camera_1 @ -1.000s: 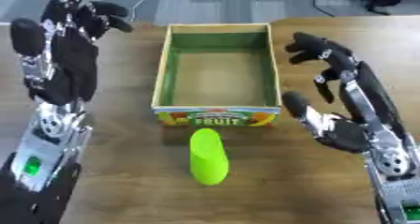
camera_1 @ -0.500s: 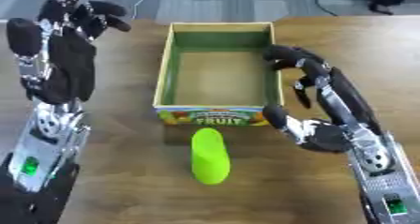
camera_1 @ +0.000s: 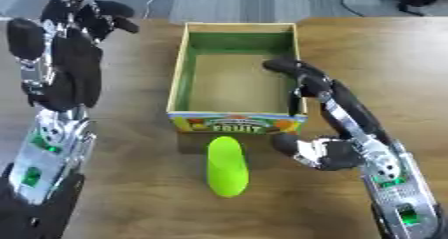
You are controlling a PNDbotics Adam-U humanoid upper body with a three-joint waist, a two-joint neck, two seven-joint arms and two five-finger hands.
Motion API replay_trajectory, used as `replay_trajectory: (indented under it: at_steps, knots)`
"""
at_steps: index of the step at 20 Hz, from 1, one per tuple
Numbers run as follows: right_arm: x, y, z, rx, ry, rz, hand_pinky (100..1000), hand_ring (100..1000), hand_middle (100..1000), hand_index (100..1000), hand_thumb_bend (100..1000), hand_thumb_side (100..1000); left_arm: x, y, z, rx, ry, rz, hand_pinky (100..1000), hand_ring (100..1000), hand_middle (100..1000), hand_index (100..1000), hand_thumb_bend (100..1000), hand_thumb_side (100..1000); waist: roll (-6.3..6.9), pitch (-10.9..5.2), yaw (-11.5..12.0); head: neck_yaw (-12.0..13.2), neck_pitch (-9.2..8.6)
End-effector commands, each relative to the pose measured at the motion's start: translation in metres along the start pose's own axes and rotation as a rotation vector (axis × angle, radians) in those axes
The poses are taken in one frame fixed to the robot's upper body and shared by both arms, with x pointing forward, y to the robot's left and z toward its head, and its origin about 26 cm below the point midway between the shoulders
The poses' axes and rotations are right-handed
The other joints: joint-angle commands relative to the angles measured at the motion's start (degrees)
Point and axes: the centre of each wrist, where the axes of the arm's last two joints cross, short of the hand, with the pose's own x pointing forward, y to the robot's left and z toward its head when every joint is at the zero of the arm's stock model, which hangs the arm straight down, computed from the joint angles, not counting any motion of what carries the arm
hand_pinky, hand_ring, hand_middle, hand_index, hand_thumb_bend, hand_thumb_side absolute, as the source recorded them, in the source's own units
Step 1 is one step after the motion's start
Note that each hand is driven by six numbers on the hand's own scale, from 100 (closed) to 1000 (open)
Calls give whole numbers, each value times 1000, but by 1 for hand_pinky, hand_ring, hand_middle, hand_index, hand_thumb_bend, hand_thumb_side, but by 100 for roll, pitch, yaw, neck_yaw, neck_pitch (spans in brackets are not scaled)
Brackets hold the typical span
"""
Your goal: Pick up objects on the table and place them in the box.
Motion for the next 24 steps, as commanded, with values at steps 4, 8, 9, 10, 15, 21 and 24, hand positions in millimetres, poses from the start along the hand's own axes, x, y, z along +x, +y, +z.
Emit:
replay_trajectory:
  at_steps: [4, 8, 9, 10, 15, 21, 24]
  knots:
    - [0, 2, -11, 61, -33, -3, 431, 935, 908, 984, 698, 777, 6, -1, -5, -9, -27, 2, 509, 614, 749, 796, 560, 919, -27, -33, 98, -81, 1]
    - [-4, 9, -18, 149, -46, -2, 451, 955, 926, 1000, 711, 725, 6, -2, -5, -13, -29, 6, 511, 614, 749, 796, 561, 919, -34, -16, 238, -109, 1]
    - [-5, 10, -19, 167, -47, -1, 430, 967, 936, 1000, 711, 700, 6, -2, -5, -13, -29, 6, 511, 614, 749, 795, 561, 919, -36, -13, 274, -116, 1]
    - [-7, 12, -21, 188, -47, -2, 418, 972, 941, 1000, 712, 700, 6, -2, -6, -13, -29, 6, 511, 614, 749, 795, 562, 919, -40, -10, 320, -125, 1]
    - [-14, 21, -24, 228, -70, -70, 322, 958, 934, 1000, 758, 626, 6, -2, -6, -13, -30, 10, 512, 613, 749, 795, 562, 919, -55, 5, 402, -151, 1]
    - [-17, 21, -25, 255, -87, -84, 328, 966, 942, 1000, 736, 620, 6, -3, -5, -17, -26, 11, 513, 614, 749, 794, 563, 920, -46, -1, 384, -174, 1]
    - [-17, 20, -25, 279, -90, -73, 336, 970, 947, 1000, 732, 623, 5, -3, -5, -19, -23, 11, 513, 614, 749, 794, 563, 921, -32, -9, 389, -192, 1]
